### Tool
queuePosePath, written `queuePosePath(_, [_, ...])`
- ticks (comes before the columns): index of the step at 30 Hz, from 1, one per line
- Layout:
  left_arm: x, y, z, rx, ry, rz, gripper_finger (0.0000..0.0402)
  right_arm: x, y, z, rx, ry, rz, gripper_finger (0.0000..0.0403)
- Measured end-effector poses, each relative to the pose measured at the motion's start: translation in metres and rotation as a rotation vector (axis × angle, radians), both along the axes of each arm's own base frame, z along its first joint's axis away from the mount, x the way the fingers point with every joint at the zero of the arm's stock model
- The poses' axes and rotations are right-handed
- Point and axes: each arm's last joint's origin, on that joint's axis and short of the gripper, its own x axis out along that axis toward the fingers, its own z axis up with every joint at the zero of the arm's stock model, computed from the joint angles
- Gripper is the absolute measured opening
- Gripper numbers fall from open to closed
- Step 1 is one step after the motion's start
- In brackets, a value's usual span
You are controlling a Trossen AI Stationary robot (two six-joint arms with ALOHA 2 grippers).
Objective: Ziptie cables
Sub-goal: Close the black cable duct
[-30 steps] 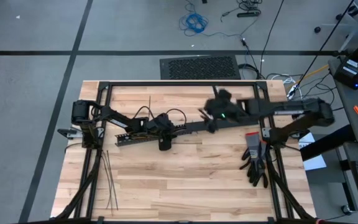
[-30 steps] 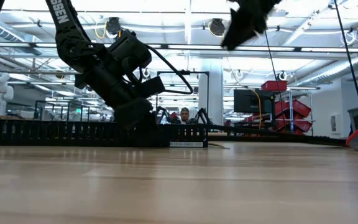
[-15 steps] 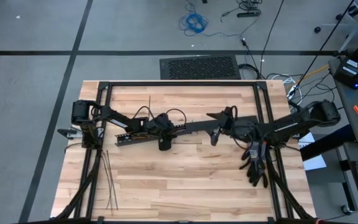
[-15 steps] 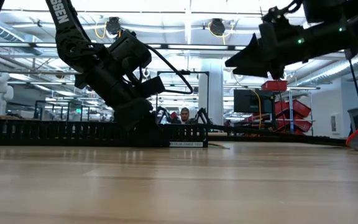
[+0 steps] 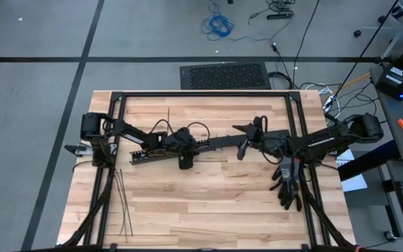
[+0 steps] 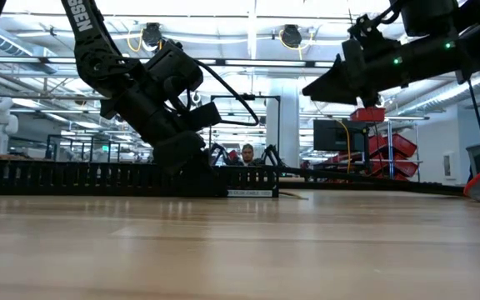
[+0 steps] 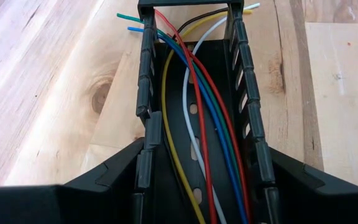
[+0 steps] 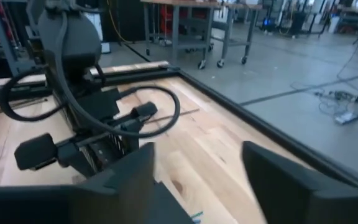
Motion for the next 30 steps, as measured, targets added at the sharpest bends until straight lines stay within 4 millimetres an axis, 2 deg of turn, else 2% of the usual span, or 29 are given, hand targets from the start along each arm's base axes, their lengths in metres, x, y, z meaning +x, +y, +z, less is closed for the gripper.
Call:
queuePosePath(6, [0.0,0.0,0.0,0.0,-0.001,0.0,0.0251,0.0,0.0,0.001,-0.07,0.023,0.017,0.0056])
queuePosePath(8, [0.0,0.0,0.0,0.0,-0.001,0.001,0.0251,0.0,0.0,0.0,-0.093,0.046,0.035,0.0015])
queuePosePath(16, [0.0,0.0,0.0,-0.001,-0.002,0.001,0.0251,0.0,-0.001,0.0,-0.145,0.08,0.047,0.0036])
queuePosePath(23, [0.0,0.0,0.0,0.0,-0.002,0.001,0.0251,0.001,-0.001,0.008,-0.257,0.056,0.017,0.001])
queuePosePath(30, [0.0,0.0,0.0,0.0,-0.002,0.001,0.0251,0.001,-0.001,0.01,-0.234,0.02,0.043,0.0])
